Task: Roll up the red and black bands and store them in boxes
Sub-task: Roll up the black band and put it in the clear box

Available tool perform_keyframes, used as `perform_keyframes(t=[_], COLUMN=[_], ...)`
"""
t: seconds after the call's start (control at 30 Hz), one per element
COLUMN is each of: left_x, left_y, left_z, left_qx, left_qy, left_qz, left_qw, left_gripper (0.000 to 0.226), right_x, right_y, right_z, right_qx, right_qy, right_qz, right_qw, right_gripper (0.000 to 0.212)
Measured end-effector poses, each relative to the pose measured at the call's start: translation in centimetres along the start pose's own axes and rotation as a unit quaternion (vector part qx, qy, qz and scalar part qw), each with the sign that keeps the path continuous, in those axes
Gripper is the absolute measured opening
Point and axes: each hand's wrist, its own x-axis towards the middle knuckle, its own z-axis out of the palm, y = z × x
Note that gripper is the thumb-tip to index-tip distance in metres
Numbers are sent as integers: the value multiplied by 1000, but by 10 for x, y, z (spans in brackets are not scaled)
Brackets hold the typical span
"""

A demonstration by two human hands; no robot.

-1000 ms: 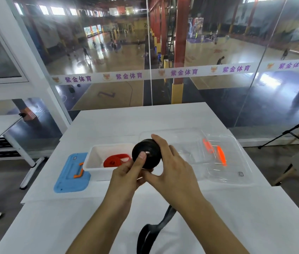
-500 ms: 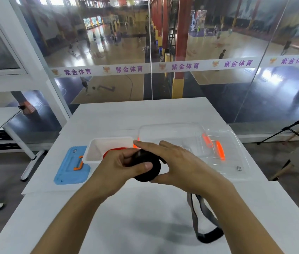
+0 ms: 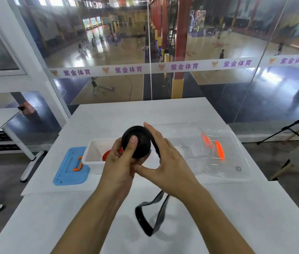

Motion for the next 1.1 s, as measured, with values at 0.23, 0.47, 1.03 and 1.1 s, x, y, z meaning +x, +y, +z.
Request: perform_keyframes(t=[0.23,0.47,1.03,1.1], left_x=[-3,11,17,16], left_y=[-10,23,17,11], left_z=[-9,-40,-24,-18], left_qx=[69,235,176,119], left_qy=[-25,-140,-49,-42], left_qz=[-37,-40,25,7], left_qw=[997,961,983,992], left_gripper=[47,41,35,43], right_x=[4,14,2,2], right_y=[7,15,14,12], right_z=[18,-19,-40,-30], right_qx=[-16,-112,-39,-19], right_qy=[49,-123,-139,-102], right_qz=[28,-36,36,33], right_qw=[998,985,989,994], right_gripper=[81,85,103,109])
